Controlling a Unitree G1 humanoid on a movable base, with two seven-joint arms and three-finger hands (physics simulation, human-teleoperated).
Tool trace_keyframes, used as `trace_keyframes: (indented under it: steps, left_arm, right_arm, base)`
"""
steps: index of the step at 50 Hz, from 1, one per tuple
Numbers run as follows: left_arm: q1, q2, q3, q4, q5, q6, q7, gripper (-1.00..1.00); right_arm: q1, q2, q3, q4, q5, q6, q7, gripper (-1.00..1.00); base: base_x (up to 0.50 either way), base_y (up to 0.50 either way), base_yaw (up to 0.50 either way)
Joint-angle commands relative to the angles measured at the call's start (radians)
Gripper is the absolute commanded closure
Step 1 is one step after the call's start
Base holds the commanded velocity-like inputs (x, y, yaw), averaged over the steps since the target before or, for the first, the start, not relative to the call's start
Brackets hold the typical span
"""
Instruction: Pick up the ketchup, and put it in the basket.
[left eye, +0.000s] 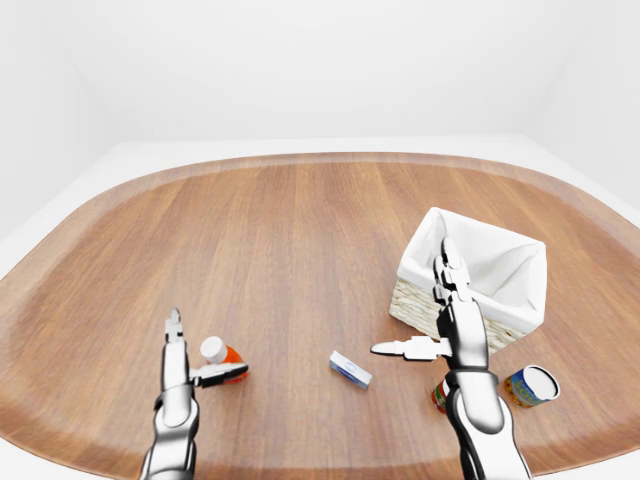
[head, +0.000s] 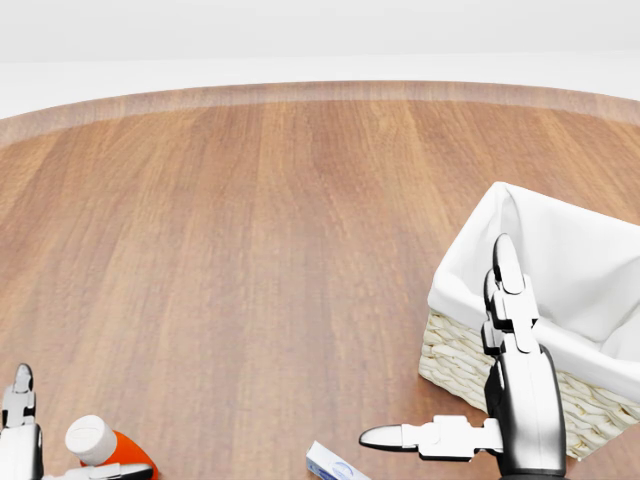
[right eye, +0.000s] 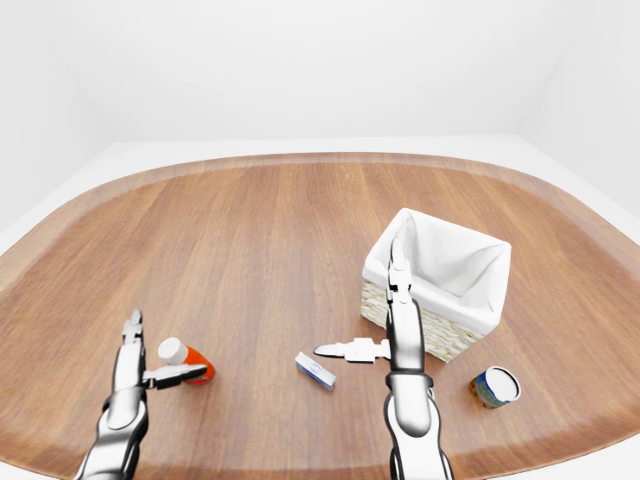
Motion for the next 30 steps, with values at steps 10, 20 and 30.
trace_keyframes:
  steps: [10, 20, 30]
  left_arm:
    - [-0.02, 0.01, -0.024, 0.087, -0.004, 0.0, 0.005, 1.0]
    - [-0.014, 0.009, -0.024, 0.083, -0.007, 0.0, 0.001, 1.0]
    - [0.0, 0.004, -0.024, 0.044, 0.0, 0.0, -0.005, 1.0]
  right_arm:
    - [0.002, 0.0, 0.004, -0.007, -0.001, 0.003, -0.001, -1.0]
    - [0.006, -0.002, 0.01, -0.012, 0.001, 0.003, 0.002, -1.0]
    - [0.003, -0.002, 0.008, -0.007, 0.0, 0.002, 0.0, -1.0]
  base:
    - [0.0, 0.0, 0.0]
    - [0.0, 0.0, 0.0]
    - [0.0, 0.0, 0.0]
